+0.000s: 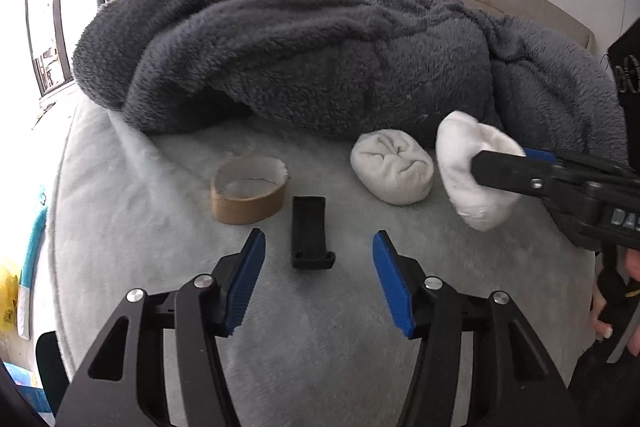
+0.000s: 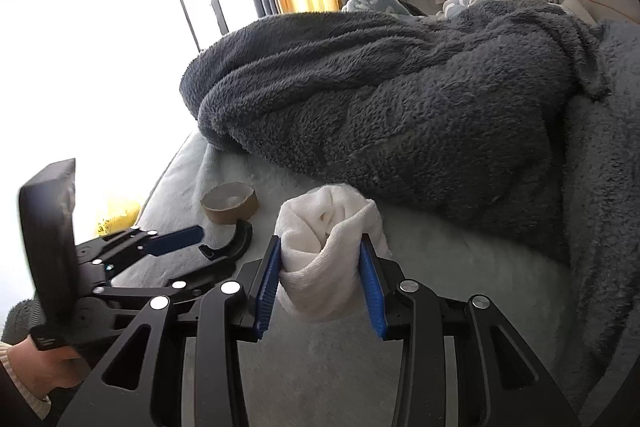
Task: Collect trash
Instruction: 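Grasp the small black rectangular piece with the left tool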
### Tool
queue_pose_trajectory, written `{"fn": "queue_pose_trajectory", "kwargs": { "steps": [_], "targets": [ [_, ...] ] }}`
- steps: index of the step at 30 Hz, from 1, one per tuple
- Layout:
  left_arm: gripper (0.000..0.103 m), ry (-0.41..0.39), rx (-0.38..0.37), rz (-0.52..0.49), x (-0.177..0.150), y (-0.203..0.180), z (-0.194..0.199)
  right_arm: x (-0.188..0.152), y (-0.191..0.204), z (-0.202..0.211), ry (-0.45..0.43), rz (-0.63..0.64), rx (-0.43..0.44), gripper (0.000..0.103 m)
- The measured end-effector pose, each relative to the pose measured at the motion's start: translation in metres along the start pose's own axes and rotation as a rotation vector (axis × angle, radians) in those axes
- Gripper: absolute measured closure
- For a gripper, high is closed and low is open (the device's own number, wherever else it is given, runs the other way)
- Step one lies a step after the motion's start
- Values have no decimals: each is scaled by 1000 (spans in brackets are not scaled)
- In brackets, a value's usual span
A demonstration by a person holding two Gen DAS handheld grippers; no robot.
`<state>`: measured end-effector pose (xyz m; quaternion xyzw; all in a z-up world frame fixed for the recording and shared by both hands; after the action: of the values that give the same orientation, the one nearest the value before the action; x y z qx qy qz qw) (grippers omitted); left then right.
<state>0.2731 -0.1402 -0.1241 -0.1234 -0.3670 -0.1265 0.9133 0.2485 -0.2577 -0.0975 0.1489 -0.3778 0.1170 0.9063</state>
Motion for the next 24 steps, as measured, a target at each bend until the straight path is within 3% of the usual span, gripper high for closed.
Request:
{"fn": "queue_pose_trajectory", "kwargs": {
  "steps": [13, 24],
  "targets": [
    [55, 32, 9, 34, 3, -6, -25, -7, -16, 24, -22, -27, 44, 64],
    [73, 50, 23, 84, 11, -5, -41, -17, -17, 41, -20, -32, 68, 64]
  ]
}}
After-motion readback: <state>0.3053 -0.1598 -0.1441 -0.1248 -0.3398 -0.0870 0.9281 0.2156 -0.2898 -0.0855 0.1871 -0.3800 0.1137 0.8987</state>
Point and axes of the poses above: each gripper's, at about its wrist camera, not at the fingertips, and z roughly against the way its jaws point, y to its left, x to its top, the point moved 1 cm from there along -z, roughly the way its jaws point, and after that the axes turned 1 degree about y, right-handed, at the moved point
